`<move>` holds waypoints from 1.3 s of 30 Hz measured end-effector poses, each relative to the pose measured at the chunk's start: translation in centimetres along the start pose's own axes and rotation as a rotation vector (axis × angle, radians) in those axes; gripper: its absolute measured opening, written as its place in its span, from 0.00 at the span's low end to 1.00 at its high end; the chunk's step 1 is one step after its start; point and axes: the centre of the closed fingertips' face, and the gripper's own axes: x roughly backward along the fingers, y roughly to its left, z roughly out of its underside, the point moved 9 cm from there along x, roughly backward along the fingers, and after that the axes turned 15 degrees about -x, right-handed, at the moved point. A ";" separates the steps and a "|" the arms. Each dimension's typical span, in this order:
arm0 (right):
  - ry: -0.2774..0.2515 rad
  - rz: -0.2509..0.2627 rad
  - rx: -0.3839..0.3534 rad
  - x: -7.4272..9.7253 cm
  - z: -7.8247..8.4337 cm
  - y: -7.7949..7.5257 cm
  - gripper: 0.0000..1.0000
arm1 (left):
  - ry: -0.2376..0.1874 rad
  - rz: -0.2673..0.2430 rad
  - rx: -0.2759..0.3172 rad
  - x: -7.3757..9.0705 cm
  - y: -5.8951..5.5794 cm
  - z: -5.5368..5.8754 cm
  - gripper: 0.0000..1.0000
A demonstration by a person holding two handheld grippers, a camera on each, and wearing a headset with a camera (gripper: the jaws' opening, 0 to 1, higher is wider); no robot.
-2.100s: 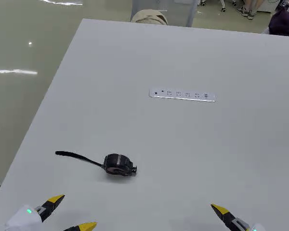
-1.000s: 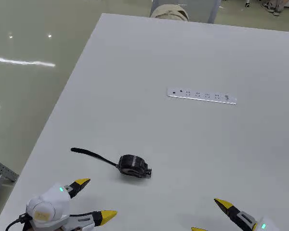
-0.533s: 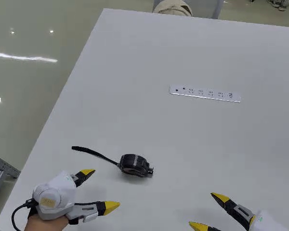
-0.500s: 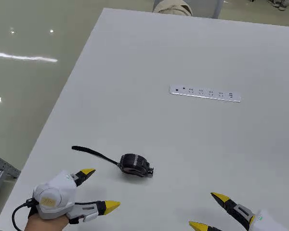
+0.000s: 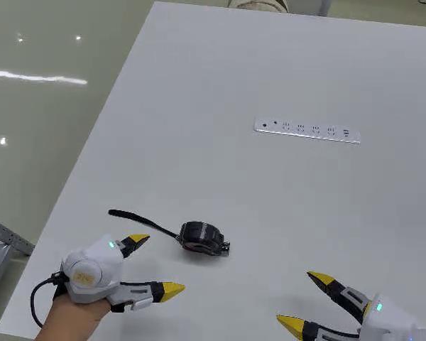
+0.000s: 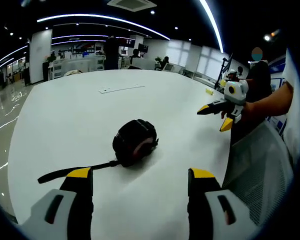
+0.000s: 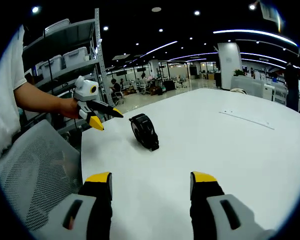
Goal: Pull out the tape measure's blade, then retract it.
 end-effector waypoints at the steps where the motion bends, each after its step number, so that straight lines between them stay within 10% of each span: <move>1: 0.000 -0.001 0.001 -0.2 -0.1 -0.1 0.64 | 0.006 -0.001 -0.011 -0.1 0.2 0.0 0.77; 39: 0.044 -0.112 0.050 -5.1 -1.2 -2.2 0.62 | 0.082 0.149 -0.193 -3.1 3.1 0.0 0.74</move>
